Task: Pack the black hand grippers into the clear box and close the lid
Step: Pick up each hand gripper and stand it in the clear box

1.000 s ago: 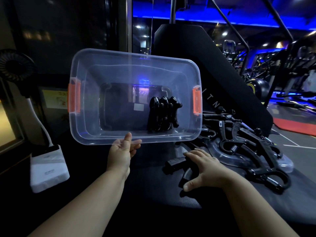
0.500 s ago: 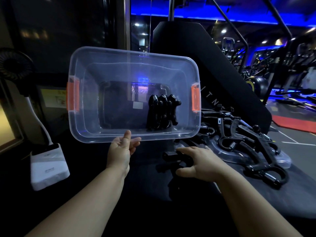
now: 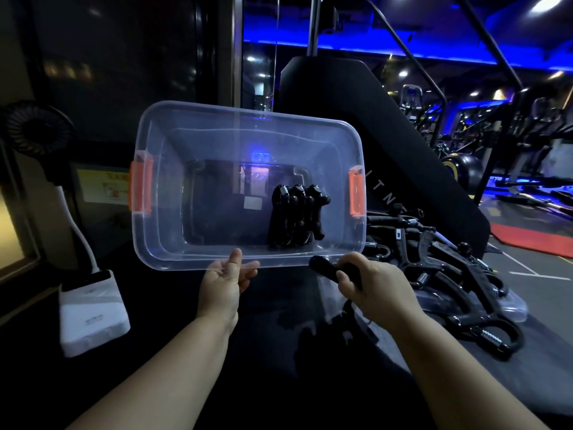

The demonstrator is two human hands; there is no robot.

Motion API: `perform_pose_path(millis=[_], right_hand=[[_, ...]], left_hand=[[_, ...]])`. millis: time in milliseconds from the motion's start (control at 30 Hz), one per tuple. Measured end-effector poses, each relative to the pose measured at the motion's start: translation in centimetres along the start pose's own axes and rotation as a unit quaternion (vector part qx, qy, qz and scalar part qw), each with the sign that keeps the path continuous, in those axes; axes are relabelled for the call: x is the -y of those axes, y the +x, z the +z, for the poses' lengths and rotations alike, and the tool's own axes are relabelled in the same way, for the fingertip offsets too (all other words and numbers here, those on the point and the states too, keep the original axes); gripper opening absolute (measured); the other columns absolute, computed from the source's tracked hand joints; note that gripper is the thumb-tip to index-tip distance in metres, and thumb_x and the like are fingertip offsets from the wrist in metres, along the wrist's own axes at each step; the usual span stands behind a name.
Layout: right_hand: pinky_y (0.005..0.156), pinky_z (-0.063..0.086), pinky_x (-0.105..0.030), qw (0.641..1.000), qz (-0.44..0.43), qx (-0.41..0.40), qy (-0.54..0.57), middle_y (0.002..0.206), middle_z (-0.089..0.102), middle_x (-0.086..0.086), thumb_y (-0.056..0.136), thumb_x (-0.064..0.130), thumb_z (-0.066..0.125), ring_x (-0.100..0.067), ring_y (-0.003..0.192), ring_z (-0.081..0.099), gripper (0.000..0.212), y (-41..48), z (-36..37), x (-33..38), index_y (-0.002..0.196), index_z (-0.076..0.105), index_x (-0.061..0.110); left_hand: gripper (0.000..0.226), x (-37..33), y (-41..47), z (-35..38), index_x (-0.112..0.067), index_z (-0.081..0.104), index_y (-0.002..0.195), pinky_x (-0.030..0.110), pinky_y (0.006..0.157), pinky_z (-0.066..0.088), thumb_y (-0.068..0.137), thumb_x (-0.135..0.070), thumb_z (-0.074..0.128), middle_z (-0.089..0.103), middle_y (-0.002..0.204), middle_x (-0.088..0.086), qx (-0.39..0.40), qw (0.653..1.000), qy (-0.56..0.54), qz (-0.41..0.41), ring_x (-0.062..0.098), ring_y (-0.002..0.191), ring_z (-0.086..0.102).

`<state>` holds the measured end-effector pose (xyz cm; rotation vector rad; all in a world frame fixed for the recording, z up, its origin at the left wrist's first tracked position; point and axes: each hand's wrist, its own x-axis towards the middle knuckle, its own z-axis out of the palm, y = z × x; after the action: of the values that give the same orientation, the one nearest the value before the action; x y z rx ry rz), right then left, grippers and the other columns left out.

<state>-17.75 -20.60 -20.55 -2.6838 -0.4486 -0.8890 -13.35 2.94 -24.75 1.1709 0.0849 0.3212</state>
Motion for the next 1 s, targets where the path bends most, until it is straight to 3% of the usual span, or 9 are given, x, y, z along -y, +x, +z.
perform_pose_path(millis=[133, 267, 400, 567, 767, 1000], right_hand=[[0.054, 0.040, -0.031, 0.987, 0.072, -0.080, 0.120, 0.064, 0.061, 0.005, 0.093, 0.036, 0.052, -0.018, 0.059, 0.058, 0.025, 0.5, -0.8, 0.3, 0.089, 0.062, 0.014], [0.064, 0.051, -0.039, 0.972, 0.123, -0.062, 0.192, 0.075, 0.068, 0.001, 0.096, 0.037, 0.048, -0.015, 0.069, 0.063, 0.022, 1.0, -0.8, 0.9, 0.090, 0.060, 0.018], [0.062, 0.049, -0.040, 0.975, 0.127, -0.036, 0.181, 0.077, 0.066, -0.001, 0.098, 0.034, 0.046, -0.017, 0.066, 0.059, 0.011, 1.2, -0.5, 1.3, 0.108, 0.046, 0.030], [0.063, 0.048, -0.044, 0.970, 0.155, 0.033, 0.183, 0.074, 0.062, -0.002, 0.098, 0.026, 0.044, -0.019, 0.061, 0.054, 0.038, 0.7, -0.5, 1.1, 0.124, 0.024, 0.044], [0.067, 0.051, -0.042, 0.970, 0.137, 0.130, 0.155, 0.075, 0.062, 0.001, 0.072, 0.011, 0.063, -0.021, 0.068, 0.061, 0.102, 0.0, -1.5, 1.9, 0.132, -0.003, 0.060], [0.062, 0.054, -0.042, 0.973, 0.116, 0.181, 0.087, 0.065, 0.059, 0.002, 0.067, 0.011, 0.076, -0.019, 0.060, 0.060, 0.125, 0.6, -2.6, 2.4, 0.137, -0.016, 0.057]], left_hand=[[0.030, 0.0, 0.0, 0.0, -0.007, 0.054, 0.096, 0.021, 0.067, 0.045, 0.095, -0.037, 0.050, 0.073, 0.072, -0.002, 0.000, 1.000, 0.005, 0.000, 0.001, 0.062, 0.065], [0.037, 0.1, 0.2, -0.1, -0.002, 0.054, 0.106, 0.021, 0.067, 0.045, 0.095, -0.037, 0.050, 0.073, 0.075, -0.001, 0.003, 1.000, 0.015, -0.002, 0.001, 0.063, 0.065], [0.036, 0.2, 0.2, -0.1, -0.003, 0.053, 0.105, 0.021, 0.067, 0.045, 0.095, -0.037, 0.049, 0.074, 0.072, -0.003, 0.001, 1.000, 0.020, -0.001, 0.001, 0.062, 0.065], [0.025, 0.1, 0.1, 0.0, -0.011, 0.051, 0.091, 0.023, 0.067, 0.044, 0.095, -0.036, 0.050, 0.073, 0.068, -0.005, 0.004, 1.000, 0.004, -0.001, 0.001, 0.060, 0.064], [0.024, 0.1, 0.1, 0.0, -0.012, 0.051, 0.092, 0.023, 0.069, 0.045, 0.095, -0.036, 0.050, 0.073, 0.070, -0.004, 0.004, 1.000, -0.002, -0.003, 0.003, 0.064, 0.064], [0.026, -0.1, 0.0, 0.0, -0.010, 0.051, 0.096, 0.020, 0.066, 0.046, 0.096, -0.035, 0.049, 0.073, 0.077, 0.001, 0.004, 1.000, -0.009, -0.007, 0.002, 0.063, 0.065]])
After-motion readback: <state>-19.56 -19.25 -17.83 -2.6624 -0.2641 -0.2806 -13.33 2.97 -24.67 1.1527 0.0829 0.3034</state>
